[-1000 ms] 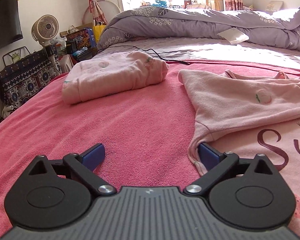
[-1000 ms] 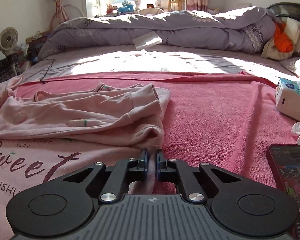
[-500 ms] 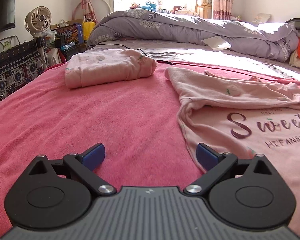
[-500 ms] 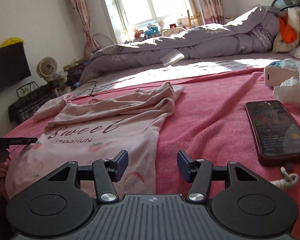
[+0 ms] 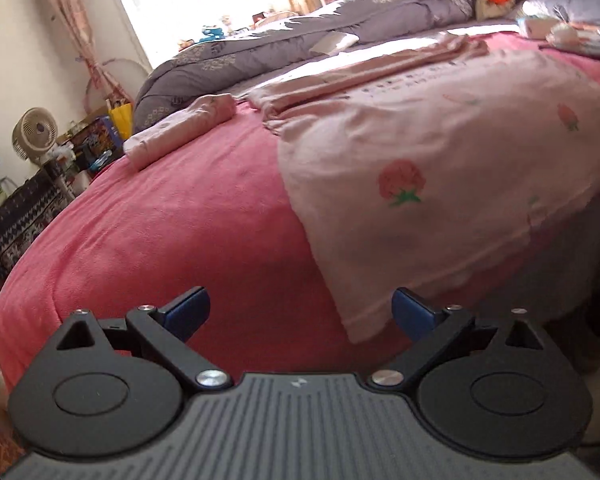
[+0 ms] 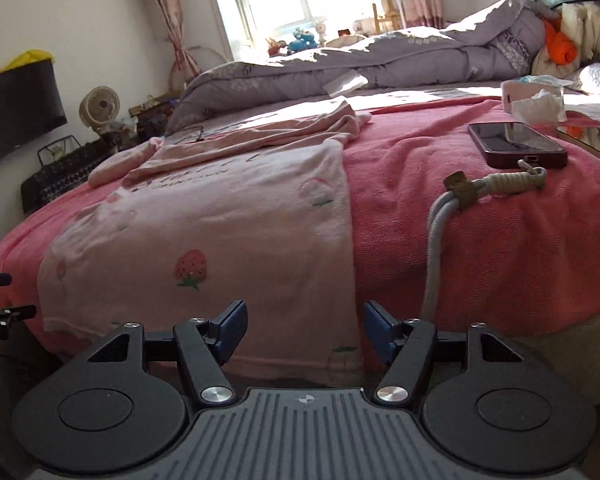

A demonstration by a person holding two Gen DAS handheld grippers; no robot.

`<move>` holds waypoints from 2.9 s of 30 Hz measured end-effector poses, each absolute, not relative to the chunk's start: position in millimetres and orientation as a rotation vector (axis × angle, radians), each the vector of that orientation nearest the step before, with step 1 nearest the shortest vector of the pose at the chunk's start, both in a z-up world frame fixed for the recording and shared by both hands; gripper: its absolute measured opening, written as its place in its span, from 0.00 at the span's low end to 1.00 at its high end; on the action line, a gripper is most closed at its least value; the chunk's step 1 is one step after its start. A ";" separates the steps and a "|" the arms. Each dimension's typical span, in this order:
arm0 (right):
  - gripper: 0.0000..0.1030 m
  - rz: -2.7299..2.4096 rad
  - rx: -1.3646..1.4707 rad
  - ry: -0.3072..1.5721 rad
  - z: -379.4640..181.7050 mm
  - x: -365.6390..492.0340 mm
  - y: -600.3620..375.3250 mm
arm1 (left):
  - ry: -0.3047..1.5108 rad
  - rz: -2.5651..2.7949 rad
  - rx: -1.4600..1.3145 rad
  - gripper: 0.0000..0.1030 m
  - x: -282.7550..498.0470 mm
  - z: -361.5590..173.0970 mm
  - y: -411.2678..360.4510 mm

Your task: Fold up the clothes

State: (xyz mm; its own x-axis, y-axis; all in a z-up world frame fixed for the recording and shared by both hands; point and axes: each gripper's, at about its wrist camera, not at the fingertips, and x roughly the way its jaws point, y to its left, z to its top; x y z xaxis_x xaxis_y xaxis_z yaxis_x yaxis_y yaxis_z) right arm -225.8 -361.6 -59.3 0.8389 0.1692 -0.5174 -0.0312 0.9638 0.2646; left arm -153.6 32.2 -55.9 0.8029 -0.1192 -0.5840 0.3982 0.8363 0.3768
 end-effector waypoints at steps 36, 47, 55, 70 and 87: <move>0.84 0.449 -0.190 0.364 -47.6 -205.4 -196.3 | 0.374 -0.089 0.443 0.97 -138.5 -28.1 32.3; 0.90 0.368 -0.925 0.024 -140.3 -217.9 -94.4 | 0.466 -0.247 0.586 0.97 -155.5 -52.7 37.7; 1.00 0.220 -0.996 -0.089 -146.9 -207.4 -85.6 | 0.519 -0.284 0.669 0.97 -162.4 -81.7 20.2; 1.00 0.090 -0.758 -0.135 -96.3 -186.5 -99.2 | 0.435 -0.261 0.656 0.97 -158.4 -78.8 -4.0; 1.00 0.254 -0.623 -0.088 -90.2 -201.7 -112.3 | 0.330 -0.083 0.503 0.97 -156.3 -32.2 30.3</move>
